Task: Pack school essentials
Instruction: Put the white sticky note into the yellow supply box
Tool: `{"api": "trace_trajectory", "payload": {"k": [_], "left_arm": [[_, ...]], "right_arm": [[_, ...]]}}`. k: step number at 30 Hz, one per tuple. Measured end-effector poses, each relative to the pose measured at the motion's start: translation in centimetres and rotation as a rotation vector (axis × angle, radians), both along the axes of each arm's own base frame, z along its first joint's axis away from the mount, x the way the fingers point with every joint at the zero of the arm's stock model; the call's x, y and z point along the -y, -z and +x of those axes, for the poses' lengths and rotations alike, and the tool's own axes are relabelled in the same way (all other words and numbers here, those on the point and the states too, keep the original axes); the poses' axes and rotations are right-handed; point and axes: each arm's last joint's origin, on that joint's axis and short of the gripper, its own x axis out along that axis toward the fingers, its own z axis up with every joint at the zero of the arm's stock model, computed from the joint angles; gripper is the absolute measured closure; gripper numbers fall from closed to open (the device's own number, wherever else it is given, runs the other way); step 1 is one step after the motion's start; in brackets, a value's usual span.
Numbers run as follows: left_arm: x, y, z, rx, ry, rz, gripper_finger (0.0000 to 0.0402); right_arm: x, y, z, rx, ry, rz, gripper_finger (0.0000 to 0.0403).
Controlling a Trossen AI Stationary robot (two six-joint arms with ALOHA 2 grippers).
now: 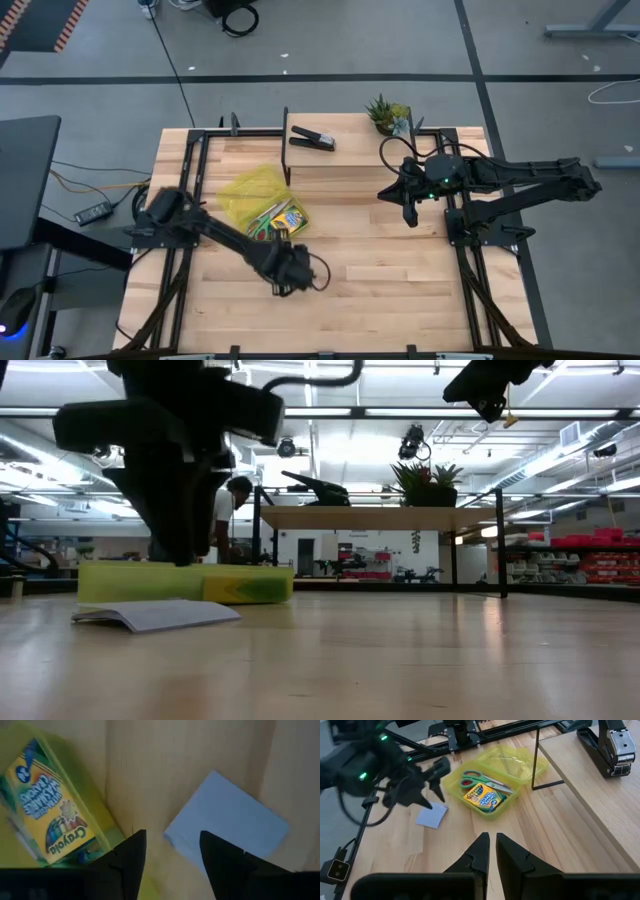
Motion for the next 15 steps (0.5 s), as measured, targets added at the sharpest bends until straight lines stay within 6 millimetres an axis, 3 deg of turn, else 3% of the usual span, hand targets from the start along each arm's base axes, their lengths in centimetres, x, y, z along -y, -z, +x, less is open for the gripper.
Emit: {"api": "trace_trajectory", "payload": {"k": [5, 8, 15], "left_arm": [[-1.6, -0.6, -1.3, 0.074, 0.064, -0.188, 0.0224], [-1.9, -1.0, -1.7, 0.057, 0.126, -0.238, 0.0213], [-1.2, -1.5, -1.2, 0.098, 0.308, -0.221, 0.0100]], "right_arm": [[0.0, 0.0, 0.0, -0.001, -0.001, 0.000, 0.0364], [0.0, 0.0, 0.0, -0.001, -0.001, 0.002, 0.0364], [0.0, 0.0, 0.0, 0.000, 0.015, 0.017, 0.0364]]}}
